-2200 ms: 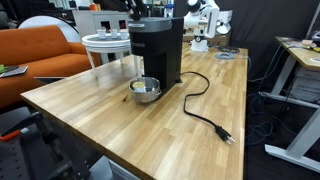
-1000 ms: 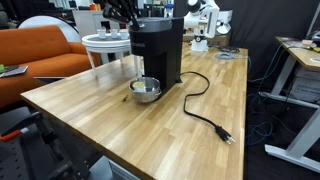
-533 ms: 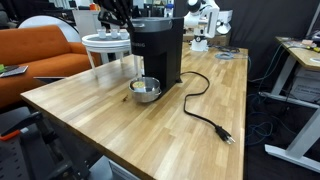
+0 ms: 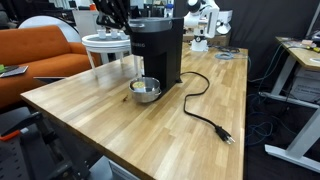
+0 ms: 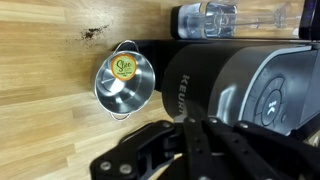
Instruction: Lift the lid of the coffee maker
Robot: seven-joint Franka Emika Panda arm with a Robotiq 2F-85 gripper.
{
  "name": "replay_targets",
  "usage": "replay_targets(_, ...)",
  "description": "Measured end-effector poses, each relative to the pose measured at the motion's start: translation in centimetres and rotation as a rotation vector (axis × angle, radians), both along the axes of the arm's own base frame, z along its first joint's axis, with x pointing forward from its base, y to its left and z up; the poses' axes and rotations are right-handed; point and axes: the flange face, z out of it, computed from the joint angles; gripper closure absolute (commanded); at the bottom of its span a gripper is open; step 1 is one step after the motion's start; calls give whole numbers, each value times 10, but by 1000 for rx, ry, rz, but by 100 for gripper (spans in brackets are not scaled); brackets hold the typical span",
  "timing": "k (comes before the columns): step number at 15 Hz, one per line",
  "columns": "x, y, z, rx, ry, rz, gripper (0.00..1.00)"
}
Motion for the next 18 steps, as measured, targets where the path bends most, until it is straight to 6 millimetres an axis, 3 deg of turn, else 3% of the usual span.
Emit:
replay_targets(14, 10, 3, 13, -76, -50, 95, 100)
replay_targets(18, 19, 4, 25, -89, -78, 111, 100)
